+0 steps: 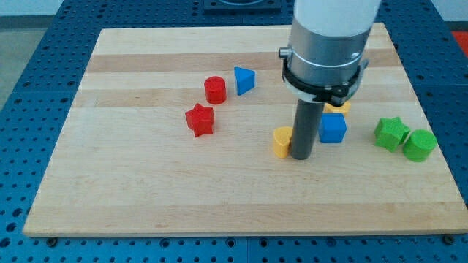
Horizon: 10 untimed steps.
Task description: Move the yellow heart right to the red star
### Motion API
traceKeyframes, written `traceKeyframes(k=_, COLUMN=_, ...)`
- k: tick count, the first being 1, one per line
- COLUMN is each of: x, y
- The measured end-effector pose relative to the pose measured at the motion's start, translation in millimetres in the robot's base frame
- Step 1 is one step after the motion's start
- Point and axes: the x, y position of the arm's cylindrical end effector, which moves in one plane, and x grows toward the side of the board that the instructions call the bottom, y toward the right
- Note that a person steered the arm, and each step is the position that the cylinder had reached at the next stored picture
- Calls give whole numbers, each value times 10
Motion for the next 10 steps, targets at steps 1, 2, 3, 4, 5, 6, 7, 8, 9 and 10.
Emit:
traceKeyframes(k=1, x=0, y=-128)
traceKeyframes(k=2, x=0, y=-173)
traceKeyframes(k=3, x=-11, y=-173)
traceKeyframes(k=4, x=-99, y=-173)
traceKeyframes(k=5, x=-184, y=-180)
traceKeyframes(k=6, x=-230, y=-223)
traceKeyframes(k=7, x=-230, y=-228)
traceKeyframes(k=8, x=-230, y=-228)
traceKeyframes(k=9, x=-230, y=-274)
traceKeyframes(k=10, x=-230, y=-374)
